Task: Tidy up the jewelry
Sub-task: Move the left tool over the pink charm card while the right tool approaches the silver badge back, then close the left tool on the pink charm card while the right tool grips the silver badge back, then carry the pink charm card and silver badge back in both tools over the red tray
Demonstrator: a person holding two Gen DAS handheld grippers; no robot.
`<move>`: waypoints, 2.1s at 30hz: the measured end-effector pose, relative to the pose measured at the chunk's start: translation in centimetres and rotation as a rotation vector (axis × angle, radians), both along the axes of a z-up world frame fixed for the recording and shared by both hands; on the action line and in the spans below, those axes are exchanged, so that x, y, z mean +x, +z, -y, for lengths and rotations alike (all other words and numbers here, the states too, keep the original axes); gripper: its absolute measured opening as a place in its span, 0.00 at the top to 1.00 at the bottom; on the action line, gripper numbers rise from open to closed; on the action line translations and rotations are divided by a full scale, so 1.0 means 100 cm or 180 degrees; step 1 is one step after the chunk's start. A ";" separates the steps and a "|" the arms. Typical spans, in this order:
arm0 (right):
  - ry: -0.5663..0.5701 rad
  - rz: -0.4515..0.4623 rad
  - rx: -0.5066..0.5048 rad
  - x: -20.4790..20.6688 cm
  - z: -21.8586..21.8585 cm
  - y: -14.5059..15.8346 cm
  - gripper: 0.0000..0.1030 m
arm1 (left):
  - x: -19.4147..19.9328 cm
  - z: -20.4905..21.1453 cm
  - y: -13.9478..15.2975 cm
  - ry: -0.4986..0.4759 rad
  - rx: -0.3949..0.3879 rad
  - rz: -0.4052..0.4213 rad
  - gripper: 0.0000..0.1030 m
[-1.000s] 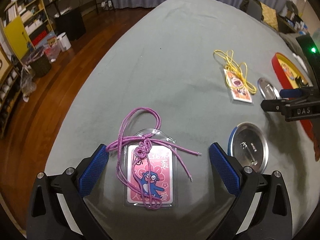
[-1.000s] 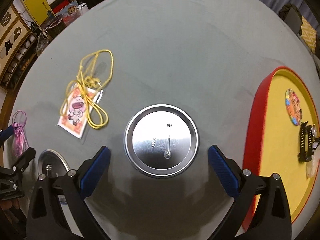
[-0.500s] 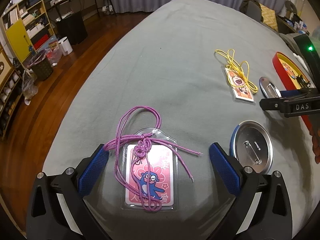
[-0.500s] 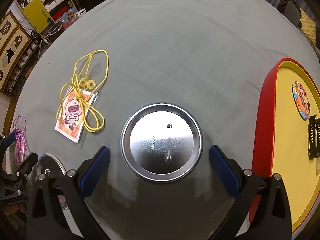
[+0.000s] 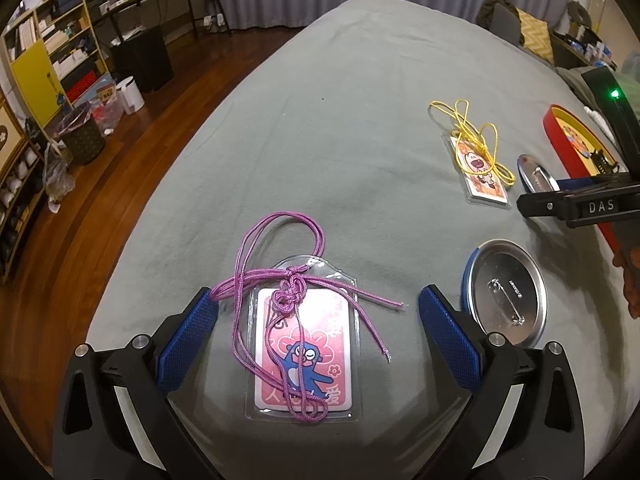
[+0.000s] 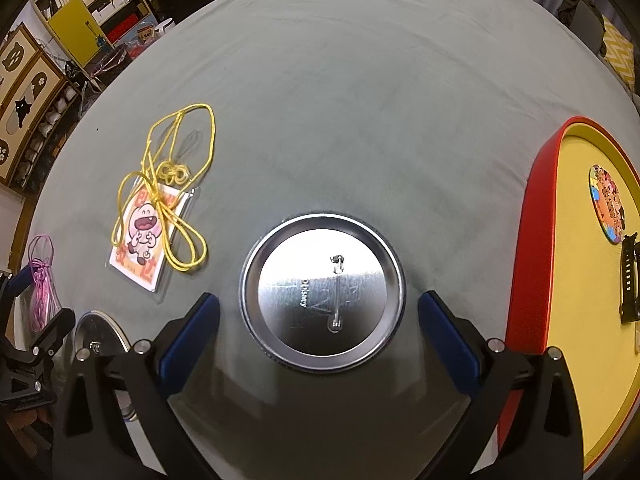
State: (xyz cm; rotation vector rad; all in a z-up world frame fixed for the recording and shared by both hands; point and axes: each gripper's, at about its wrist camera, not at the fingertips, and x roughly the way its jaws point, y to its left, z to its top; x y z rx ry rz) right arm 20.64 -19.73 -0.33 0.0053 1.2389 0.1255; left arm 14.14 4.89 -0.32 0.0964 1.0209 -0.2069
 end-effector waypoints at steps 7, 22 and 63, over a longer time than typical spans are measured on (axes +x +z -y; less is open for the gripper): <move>0.0012 0.0073 0.0001 -0.006 0.003 0.002 0.07 | 0.000 0.001 0.002 -0.0022 0.0018 -0.0013 0.07; 0.0012 0.0133 0.0034 -0.010 0.009 0.003 0.11 | -0.003 -0.011 0.009 0.0083 -0.0018 0.0007 0.29; -0.0016 0.0287 -0.0033 -0.011 0.002 0.021 0.32 | -0.003 -0.021 0.019 0.0243 -0.0084 0.0013 0.55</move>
